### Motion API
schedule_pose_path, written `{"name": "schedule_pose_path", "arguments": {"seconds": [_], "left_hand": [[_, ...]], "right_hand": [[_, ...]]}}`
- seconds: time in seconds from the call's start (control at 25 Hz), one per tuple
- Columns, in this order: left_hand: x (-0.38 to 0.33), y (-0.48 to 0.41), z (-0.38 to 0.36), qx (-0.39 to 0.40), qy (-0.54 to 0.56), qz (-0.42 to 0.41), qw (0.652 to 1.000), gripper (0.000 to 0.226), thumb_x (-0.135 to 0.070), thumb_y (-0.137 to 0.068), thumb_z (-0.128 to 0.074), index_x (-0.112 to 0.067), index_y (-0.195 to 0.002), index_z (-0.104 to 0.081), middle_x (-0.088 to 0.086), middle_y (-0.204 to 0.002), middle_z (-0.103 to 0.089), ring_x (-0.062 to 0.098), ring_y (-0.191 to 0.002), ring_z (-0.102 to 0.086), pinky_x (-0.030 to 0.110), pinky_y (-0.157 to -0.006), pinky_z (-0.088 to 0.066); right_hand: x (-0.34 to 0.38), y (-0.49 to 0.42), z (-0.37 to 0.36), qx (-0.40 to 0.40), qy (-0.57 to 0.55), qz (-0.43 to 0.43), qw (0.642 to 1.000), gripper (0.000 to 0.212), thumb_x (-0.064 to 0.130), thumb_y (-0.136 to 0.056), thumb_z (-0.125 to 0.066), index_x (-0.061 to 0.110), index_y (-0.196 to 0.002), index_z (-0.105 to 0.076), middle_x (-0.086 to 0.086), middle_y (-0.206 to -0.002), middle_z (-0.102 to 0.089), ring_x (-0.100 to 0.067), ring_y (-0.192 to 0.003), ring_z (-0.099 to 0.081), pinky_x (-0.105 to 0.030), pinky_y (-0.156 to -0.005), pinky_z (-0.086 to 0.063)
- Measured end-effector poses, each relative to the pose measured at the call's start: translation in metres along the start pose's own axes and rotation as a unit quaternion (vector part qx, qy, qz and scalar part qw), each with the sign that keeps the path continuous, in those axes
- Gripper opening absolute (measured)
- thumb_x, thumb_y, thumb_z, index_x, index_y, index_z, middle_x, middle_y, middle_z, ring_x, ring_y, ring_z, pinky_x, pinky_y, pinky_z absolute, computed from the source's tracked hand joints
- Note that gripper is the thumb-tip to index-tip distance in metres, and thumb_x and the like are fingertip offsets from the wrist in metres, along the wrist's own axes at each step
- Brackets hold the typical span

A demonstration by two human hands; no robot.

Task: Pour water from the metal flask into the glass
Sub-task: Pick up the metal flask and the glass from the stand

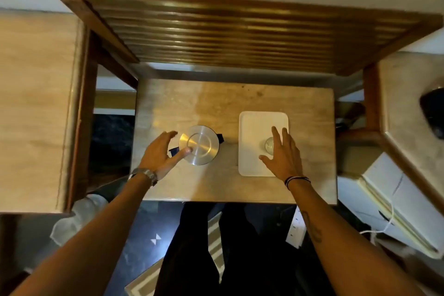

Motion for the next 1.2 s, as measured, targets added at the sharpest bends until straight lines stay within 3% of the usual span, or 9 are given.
{"name": "schedule_pose_path", "arguments": {"seconds": [0.12, 0.24, 0.36, 0.44, 0.52, 0.68, 0.8, 1.0, 1.2], "left_hand": [[0.023, -0.005, -0.021, -0.018, 0.079, 0.025, 0.996, 0.061, -0.082, -0.066, -0.066, -0.032, -0.101, -0.065, -0.006, -0.094, -0.07, 0.017, -0.087, -0.064, 0.034, -0.07, -0.046], [0.03, -0.006, -0.04, -0.056, 0.135, 0.033, 0.989, 0.053, -0.063, -0.06, -0.071, -0.017, -0.087, -0.069, -0.006, -0.074, -0.062, 0.012, -0.069, -0.056, 0.027, -0.061, -0.04], [0.029, -0.008, -0.053, -0.071, 0.188, 0.031, 0.979, 0.059, -0.059, -0.062, -0.072, -0.002, -0.074, -0.073, 0.012, -0.059, -0.063, 0.019, -0.058, -0.053, 0.029, -0.059, -0.04], [0.021, -0.006, -0.057, -0.077, 0.226, 0.028, 0.971, 0.067, -0.058, -0.066, -0.074, 0.009, -0.068, -0.069, 0.024, -0.056, -0.062, 0.023, -0.055, -0.051, 0.031, -0.057, -0.038], [0.004, -0.005, -0.056, -0.085, 0.263, 0.037, 0.961, 0.069, -0.056, -0.068, -0.078, 0.009, -0.058, -0.056, 0.016, -0.051, -0.049, 0.02, -0.054, -0.041, 0.031, -0.054, -0.031], [-0.037, -0.002, -0.034, -0.117, 0.281, 0.058, 0.951, 0.061, -0.059, -0.062, -0.085, -0.022, -0.047, -0.039, -0.01, -0.045, -0.032, 0.01, -0.048, -0.027, 0.024, -0.048, -0.025], [-0.072, 0.014, 0.014, -0.144, 0.323, 0.05, 0.934, 0.062, -0.067, -0.058, -0.088, -0.024, -0.044, -0.045, -0.009, -0.043, -0.04, 0.017, -0.049, -0.037, 0.032, -0.051, -0.036], [-0.168, 0.051, 0.14, -0.211, 0.328, -0.068, 0.918, 0.082, -0.084, -0.054, -0.08, -0.008, -0.042, -0.051, 0.0, -0.041, -0.045, 0.016, -0.043, -0.039, 0.032, -0.048, -0.037], [-0.293, 0.105, 0.281, -0.251, 0.297, -0.193, 0.901, 0.076, -0.088, -0.052, -0.075, -0.021, -0.037, -0.044, -0.009, -0.038, -0.039, 0.007, -0.036, -0.033, 0.02, -0.042, -0.03]], "right_hand": [[-0.025, -0.025, -0.036, 0.047, -0.046, -0.076, 0.995, 0.114, 0.042, -0.094, -0.087, 0.015, -0.177, -0.014, -0.023, -0.184, -0.018, -0.049, -0.166, -0.027, -0.062, -0.128, -0.038], [-0.038, -0.039, -0.061, 0.021, -0.138, -0.11, 0.984, 0.113, 0.028, -0.089, -0.094, 0.012, -0.175, -0.023, -0.024, -0.176, -0.036, -0.052, -0.156, -0.042, -0.063, -0.123, -0.044], [-0.039, -0.047, -0.071, -0.044, -0.178, -0.111, 0.977, 0.088, 0.016, -0.088, -0.094, 0.007, -0.161, -0.045, -0.024, -0.161, -0.056, -0.052, -0.143, -0.058, -0.06, -0.113, -0.053], [-0.035, -0.047, -0.07, -0.058, -0.19, -0.116, 0.973, 0.078, 0.014, -0.086, -0.094, 0.005, -0.152, -0.053, -0.024, -0.152, -0.064, -0.051, -0.136, -0.063, -0.057, -0.108, -0.056], [-0.027, -0.038, -0.058, -0.071, -0.197, -0.104, 0.972, 0.074, 0.015, -0.084, -0.095, 0.006, -0.147, -0.057, -0.023, -0.145, -0.069, -0.05, -0.13, -0.067, -0.055, -0.105, -0.059], [-0.005, -0.003, -0.017, -0.097, -0.237, -0.061, 0.965, 0.071, 0.015, -0.082, -0.095, 0.008, -0.143, -0.061, -0.019, -0.141, -0.073, -0.044, -0.127, -0.07, -0.046, -0.1, -0.059], [0.017, 0.03, 0.037, -0.125, -0.274, -0.026, 0.953, 0.07, 0.014, -0.08, -0.096, 0.011, -0.142, -0.063, -0.015, -0.139, -0.075, -0.039, -0.125, -0.071, -0.035, -0.097, -0.056], [0.068, 0.083, 0.164, -0.172, -0.351, 0.099, 0.915, 0.076, 0.009, -0.078, -0.098, 0.028, -0.141, -0.059, -0.001, -0.133, -0.072, -0.023, -0.124, -0.071, -0.02, -0.097, -0.054], [0.123, 0.143, 0.311, -0.235, -0.386, 0.225, 0.863, 0.077, 0.007, -0.078, -0.099, 0.023, -0.14, -0.056, 0.002, -0.134, -0.071, 0.01, -0.115, -0.066, -0.001, -0.089, -0.052]]}}
Point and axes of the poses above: each hand's wrist, its own y-axis away from the middle knuckle, its own z-axis out of the back of the hand, x = y × z, the point moved 2 cm from there along -y, towards the middle knuckle
